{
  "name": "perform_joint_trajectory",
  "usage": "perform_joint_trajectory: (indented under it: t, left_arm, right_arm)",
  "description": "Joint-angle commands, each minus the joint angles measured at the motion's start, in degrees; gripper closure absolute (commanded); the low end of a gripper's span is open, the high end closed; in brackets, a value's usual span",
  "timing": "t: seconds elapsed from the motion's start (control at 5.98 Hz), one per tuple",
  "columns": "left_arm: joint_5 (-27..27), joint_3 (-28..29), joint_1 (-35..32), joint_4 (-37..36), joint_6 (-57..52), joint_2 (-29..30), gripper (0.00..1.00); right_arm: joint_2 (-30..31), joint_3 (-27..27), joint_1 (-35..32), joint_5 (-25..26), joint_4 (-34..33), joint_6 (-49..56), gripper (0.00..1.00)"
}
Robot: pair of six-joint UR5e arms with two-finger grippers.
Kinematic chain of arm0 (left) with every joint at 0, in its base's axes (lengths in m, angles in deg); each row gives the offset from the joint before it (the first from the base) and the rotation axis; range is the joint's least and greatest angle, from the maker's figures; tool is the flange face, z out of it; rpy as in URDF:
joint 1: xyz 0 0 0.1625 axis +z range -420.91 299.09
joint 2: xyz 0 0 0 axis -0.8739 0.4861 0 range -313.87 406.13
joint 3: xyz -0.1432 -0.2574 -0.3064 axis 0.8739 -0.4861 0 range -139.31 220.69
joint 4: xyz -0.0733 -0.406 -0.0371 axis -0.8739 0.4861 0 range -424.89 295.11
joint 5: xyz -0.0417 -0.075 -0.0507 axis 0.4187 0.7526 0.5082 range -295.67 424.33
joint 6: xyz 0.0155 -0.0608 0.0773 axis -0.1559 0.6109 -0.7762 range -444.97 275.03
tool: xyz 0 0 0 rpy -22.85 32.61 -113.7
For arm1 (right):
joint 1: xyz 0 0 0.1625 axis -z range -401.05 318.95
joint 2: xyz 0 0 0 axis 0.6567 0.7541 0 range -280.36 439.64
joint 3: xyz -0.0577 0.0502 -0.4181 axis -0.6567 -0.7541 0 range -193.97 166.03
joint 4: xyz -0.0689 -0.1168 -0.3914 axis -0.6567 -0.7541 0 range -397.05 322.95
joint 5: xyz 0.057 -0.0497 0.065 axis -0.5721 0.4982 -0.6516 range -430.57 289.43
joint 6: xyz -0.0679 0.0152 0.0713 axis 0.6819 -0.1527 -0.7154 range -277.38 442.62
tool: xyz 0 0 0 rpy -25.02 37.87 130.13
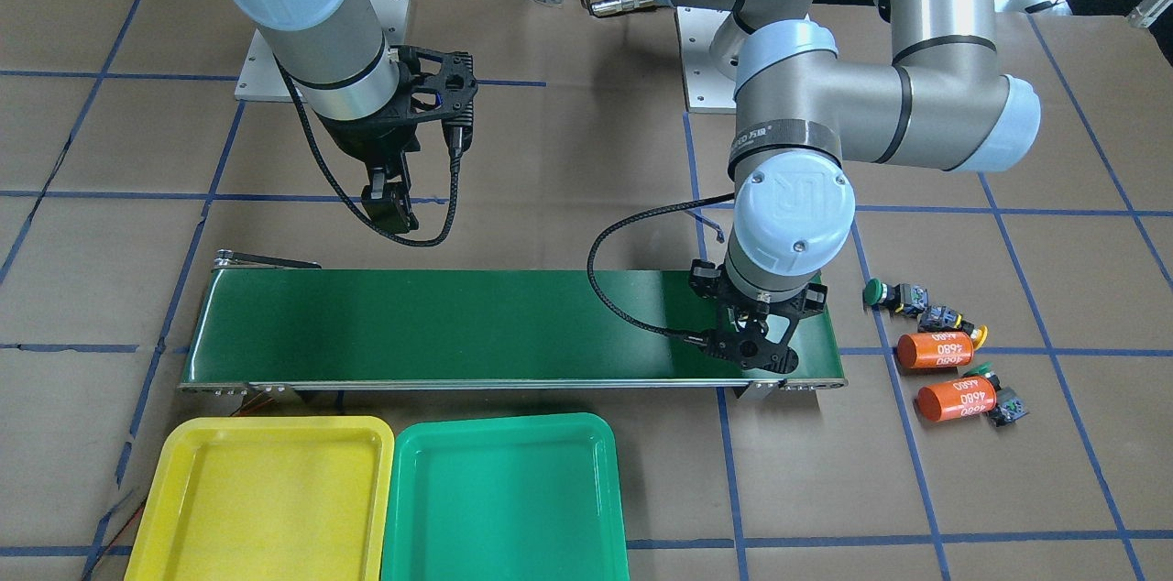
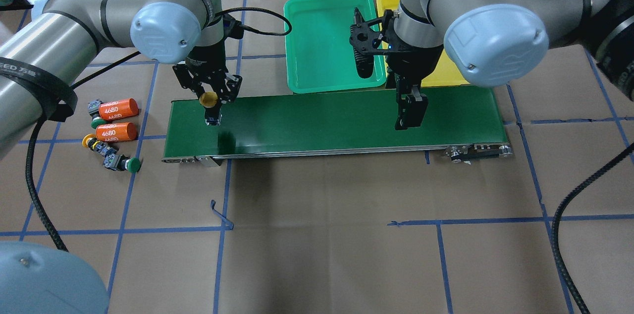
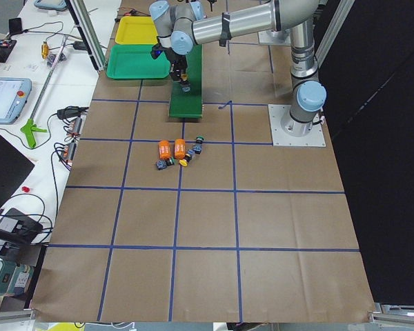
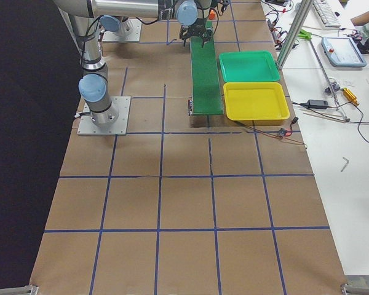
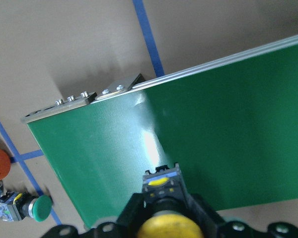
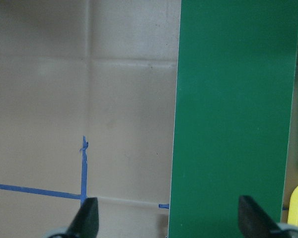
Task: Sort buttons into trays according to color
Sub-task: 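Release the yellow button onto the belt while right arm moves over belt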
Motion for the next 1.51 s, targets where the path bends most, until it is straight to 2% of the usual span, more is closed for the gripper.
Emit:
perform_joint_trajectory:
  t: [0.0, 0.17, 0.33, 0.84, 1.0, 1.17, 1.34]
  left_arm:
    - [0.1, -3.1, -0.5, -3.5, 0.4, -0.6, 0.95]
    - [-0.1, -3.6, -0.5, -3.6, 1.4, -0.4, 0.70]
    - [0.1, -3.5, -0.1, -3.7, 1.4, -0.3, 0.24]
    - [0.3, -2.2, 0.5, -4.0, 1.3, -0.7, 0.17]
    - [3.1, -1.6, 1.1, -4.0, 1.8, -2.7, 0.15]
    - [4.2, -1.6, 3.6, -3.9, 2.6, -3.7, 0.08]
    - [4.1, -1.7, 8.7, -3.4, -0.4, -5.3, 0.07]
  right_arm:
    - [-0.2, 0.1, 0.0, -0.5, -1.0, -0.3, 0.00]
    - [-0.2, 0.1, 0.0, -0.3, -1.0, -0.3, 0.00]
    - [-0.1, 0.1, 0.0, -0.1, -1.0, -0.1, 0.00]
    - [-0.1, 0.1, 0.0, 0.4, -0.9, 0.2, 0.00]
    - [-0.2, 0.0, 0.0, 0.4, -0.9, 0.3, 0.00]
    - [-0.2, 0.0, 0.0, 0.4, -0.9, 0.4, 0.00]
    - [-0.2, 0.0, 0.0, 0.4, -0.9, 0.5, 0.00]
